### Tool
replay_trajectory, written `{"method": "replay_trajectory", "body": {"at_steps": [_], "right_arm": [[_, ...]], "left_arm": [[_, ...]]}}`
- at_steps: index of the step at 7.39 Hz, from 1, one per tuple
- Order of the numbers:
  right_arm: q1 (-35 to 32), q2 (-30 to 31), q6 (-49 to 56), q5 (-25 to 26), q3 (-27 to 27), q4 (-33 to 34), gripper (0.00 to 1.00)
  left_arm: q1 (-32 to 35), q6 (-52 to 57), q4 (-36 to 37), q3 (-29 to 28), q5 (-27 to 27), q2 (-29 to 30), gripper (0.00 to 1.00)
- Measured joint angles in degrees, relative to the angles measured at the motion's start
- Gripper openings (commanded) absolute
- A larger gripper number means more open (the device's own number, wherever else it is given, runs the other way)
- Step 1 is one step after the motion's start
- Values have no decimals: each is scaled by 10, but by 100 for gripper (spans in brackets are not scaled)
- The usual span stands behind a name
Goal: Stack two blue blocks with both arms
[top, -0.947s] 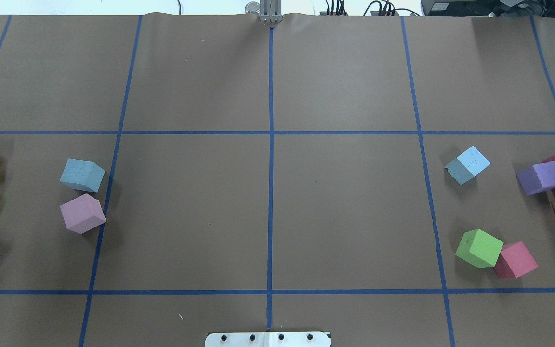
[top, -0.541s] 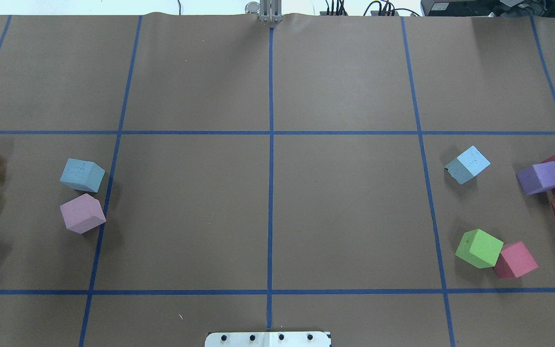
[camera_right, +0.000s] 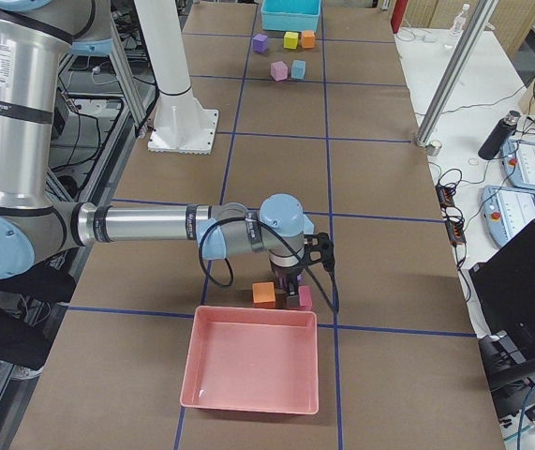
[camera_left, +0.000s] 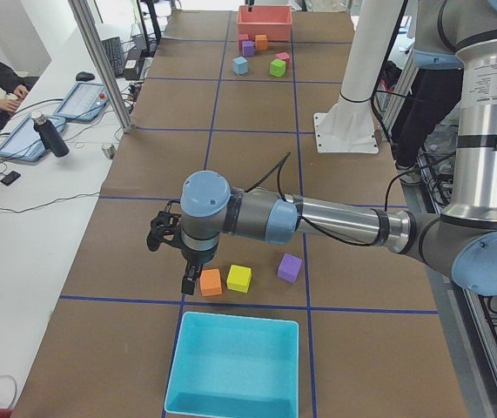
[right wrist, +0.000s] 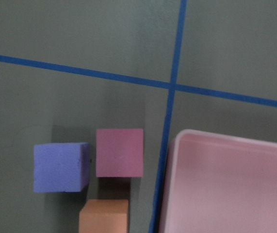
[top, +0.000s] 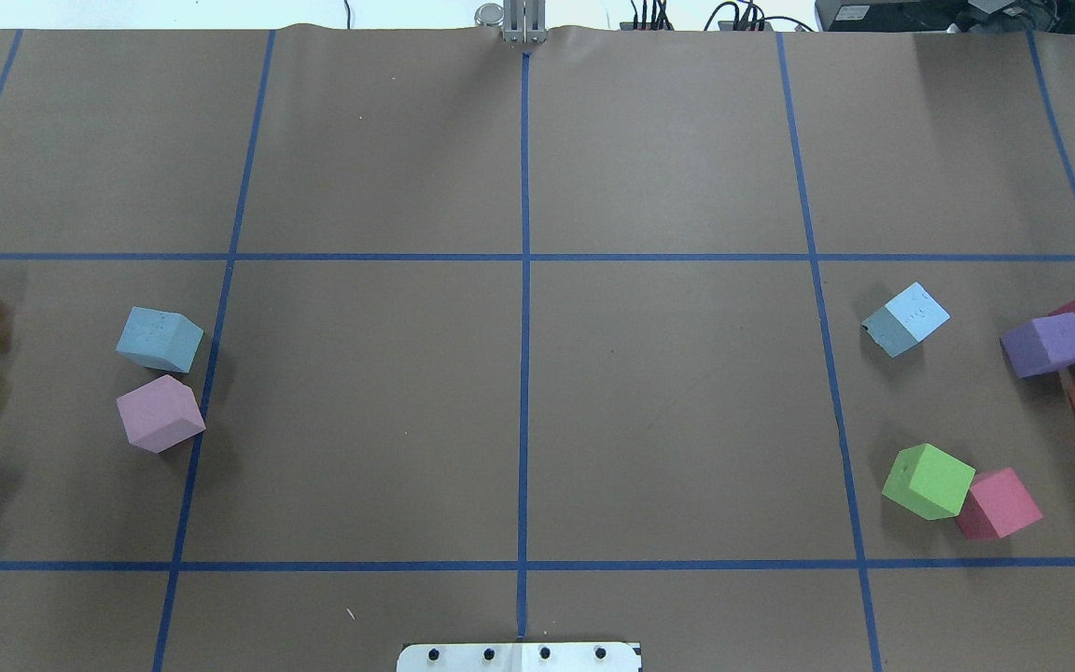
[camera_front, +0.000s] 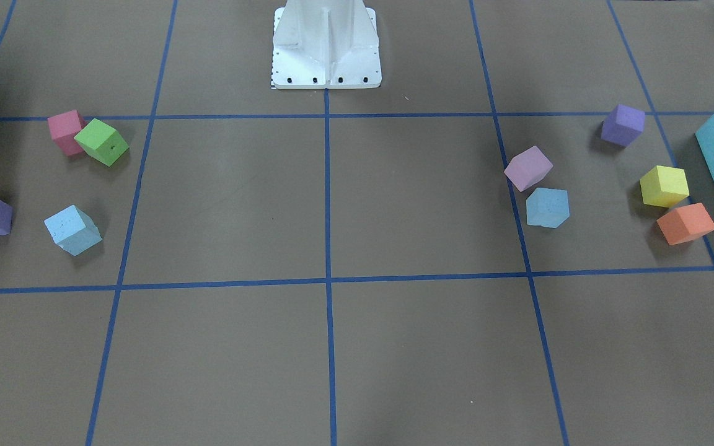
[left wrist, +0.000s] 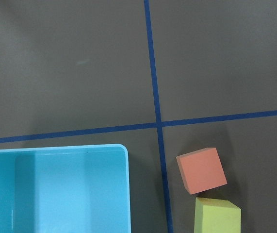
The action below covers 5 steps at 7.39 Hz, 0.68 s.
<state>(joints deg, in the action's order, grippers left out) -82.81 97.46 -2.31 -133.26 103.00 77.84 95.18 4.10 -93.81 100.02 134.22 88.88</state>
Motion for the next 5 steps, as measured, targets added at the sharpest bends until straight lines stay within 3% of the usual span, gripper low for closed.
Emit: {"method": "replay_trajectory", "body": {"at_steps": [3, 5], "right_arm": [[136, -102, -42, -10, 3, -24, 100], [205, -129, -80, 20, 3, -35, 100]], "left_arm": [[-5, -6, -14, -3, 2, 1, 98], [-7, -7, -13, -4, 2, 0, 98]]}}
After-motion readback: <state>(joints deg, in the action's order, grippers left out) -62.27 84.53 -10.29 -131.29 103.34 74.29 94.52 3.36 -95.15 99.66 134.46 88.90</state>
